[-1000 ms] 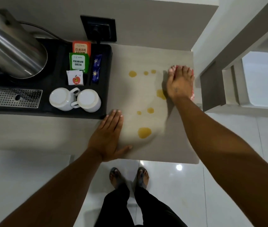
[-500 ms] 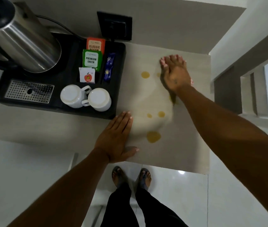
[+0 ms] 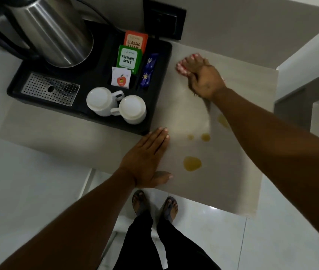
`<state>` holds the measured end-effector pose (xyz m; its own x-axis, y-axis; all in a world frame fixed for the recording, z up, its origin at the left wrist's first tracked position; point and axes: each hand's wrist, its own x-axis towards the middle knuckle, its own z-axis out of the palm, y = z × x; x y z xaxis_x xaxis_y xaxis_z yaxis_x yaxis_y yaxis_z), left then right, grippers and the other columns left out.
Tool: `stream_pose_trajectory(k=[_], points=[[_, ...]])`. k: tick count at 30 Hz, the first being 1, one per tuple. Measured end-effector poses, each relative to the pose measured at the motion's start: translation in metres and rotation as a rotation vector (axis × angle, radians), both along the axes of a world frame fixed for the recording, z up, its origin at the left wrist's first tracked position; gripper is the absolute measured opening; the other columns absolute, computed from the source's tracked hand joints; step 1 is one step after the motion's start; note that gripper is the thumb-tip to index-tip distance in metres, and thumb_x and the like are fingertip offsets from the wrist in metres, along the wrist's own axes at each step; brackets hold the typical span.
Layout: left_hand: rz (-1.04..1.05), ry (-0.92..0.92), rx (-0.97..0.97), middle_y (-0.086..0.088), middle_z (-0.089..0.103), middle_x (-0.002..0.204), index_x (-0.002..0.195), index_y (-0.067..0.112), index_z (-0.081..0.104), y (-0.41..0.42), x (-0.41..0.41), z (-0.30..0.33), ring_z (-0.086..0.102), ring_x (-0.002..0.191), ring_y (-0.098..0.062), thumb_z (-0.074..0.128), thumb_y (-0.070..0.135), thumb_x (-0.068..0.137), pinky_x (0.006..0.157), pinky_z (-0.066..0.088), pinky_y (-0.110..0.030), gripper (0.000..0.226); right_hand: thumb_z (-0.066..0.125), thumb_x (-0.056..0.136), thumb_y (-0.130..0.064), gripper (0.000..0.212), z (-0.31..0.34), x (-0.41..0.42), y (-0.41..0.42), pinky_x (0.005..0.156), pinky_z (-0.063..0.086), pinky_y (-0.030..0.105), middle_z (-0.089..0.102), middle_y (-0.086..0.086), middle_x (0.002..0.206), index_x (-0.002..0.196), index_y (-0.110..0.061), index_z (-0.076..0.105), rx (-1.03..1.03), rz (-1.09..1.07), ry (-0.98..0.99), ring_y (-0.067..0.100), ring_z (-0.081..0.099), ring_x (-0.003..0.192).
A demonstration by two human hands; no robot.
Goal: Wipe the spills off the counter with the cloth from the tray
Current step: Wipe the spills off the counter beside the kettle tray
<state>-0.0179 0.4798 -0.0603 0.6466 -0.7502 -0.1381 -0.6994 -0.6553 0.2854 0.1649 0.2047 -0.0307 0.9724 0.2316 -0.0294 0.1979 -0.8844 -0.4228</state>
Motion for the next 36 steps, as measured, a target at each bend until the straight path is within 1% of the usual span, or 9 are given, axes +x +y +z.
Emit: stream_pose_trajectory(k=[4,11,15,17,21,25,29,33,36], points=[[-0.005,-0.02,-0.014,-0.023,0.01,0.172,0.161,-0.003,0.012,-0.001,0.0,-0.001,0.0,0.161,-0.034,0.049,0.069,0.089,0.13,0.008,-0.047,0.108,0.047,0.098,-0.004,0.046,-0.002,-0.042,-0.029,0.123,0.016,0.046,0.041,0.017,0.153,0.143,-0.011,0.05,-0.018,0.195,-0.067,0.031,0.025,0.147],[0.006,-0.019,-0.013,-0.023,0.007,0.172,0.161,-0.003,0.009,0.002,-0.002,-0.005,-0.002,0.161,-0.034,0.046,0.073,0.091,0.131,0.006,-0.047,0.111,0.048,0.098,-0.01,0.045,0.0,0.014,-0.006,0.124,0.017,0.04,0.042,0.015,0.153,0.143,-0.013,0.049,0.005,-0.032,-0.003,0.032,0.029,0.148],[0.011,-0.014,-0.023,-0.023,0.01,0.172,0.161,-0.003,0.012,0.003,-0.003,-0.002,0.0,0.161,-0.033,0.048,0.072,0.09,0.13,0.01,-0.048,0.11,0.046,0.094,-0.001,0.047,0.0,-0.038,0.031,0.122,0.017,0.051,0.04,0.017,0.152,0.139,-0.012,0.055,0.012,0.236,-0.073,0.034,0.025,0.146],[0.002,-0.042,-0.022,-0.023,0.013,0.171,0.161,-0.003,0.015,0.004,-0.004,-0.003,0.003,0.161,-0.034,0.049,0.073,0.089,0.13,0.011,-0.049,0.11,0.047,0.093,-0.007,0.047,-0.002,-0.094,0.03,0.121,0.017,0.051,0.04,0.012,0.152,0.14,-0.013,0.053,0.036,0.278,-0.09,0.029,0.023,0.145],[0.004,-0.051,-0.028,-0.022,0.013,0.171,0.161,-0.002,0.016,0.003,0.0,-0.004,0.003,0.161,-0.034,0.048,0.074,0.089,0.13,0.01,-0.048,0.11,0.038,0.09,-0.02,0.054,-0.007,-0.161,-0.029,0.123,0.016,0.049,0.041,0.016,0.152,0.142,-0.012,0.051,-0.022,0.088,-0.01,0.035,0.028,0.146],[-0.004,-0.051,0.008,-0.023,0.011,0.171,0.161,-0.003,0.014,0.003,0.001,-0.004,0.003,0.161,-0.035,0.05,0.072,0.089,0.13,0.012,-0.05,0.11,0.042,0.088,-0.013,0.055,-0.002,-0.105,-0.061,0.122,0.015,0.049,0.045,0.019,0.151,0.142,-0.011,0.051,-0.054,-0.214,-0.026,0.043,0.03,0.145],[-0.005,-0.051,0.04,-0.023,0.008,0.172,0.161,-0.003,0.011,0.006,-0.002,-0.002,0.001,0.161,-0.035,0.042,0.075,0.091,0.13,0.012,-0.051,0.109,0.044,0.086,-0.009,0.055,-0.004,-0.092,-0.02,0.122,0.016,0.047,0.045,0.016,0.151,0.14,-0.015,0.054,-0.014,-0.18,-0.019,0.041,0.029,0.146],[0.003,-0.068,0.03,-0.021,0.009,0.172,0.162,-0.001,0.011,0.006,-0.001,-0.002,0.001,0.161,-0.033,0.043,0.078,0.09,0.131,0.002,-0.043,0.111,0.053,0.083,-0.001,0.059,-0.014,-0.166,0.007,0.118,0.021,0.052,0.049,0.017,0.149,0.141,-0.013,0.051,-0.033,-0.026,-0.102,0.042,0.036,0.142],[0.0,-0.077,0.023,-0.021,0.01,0.172,0.162,0.0,0.01,0.003,0.0,-0.005,0.002,0.161,-0.032,0.042,0.078,0.09,0.13,-0.002,-0.041,0.111,0.046,0.082,-0.008,0.062,-0.016,-0.203,-0.027,0.122,0.017,0.05,0.045,0.014,0.152,0.143,-0.017,0.05,-0.036,-0.228,-0.06,0.039,0.031,0.145]])
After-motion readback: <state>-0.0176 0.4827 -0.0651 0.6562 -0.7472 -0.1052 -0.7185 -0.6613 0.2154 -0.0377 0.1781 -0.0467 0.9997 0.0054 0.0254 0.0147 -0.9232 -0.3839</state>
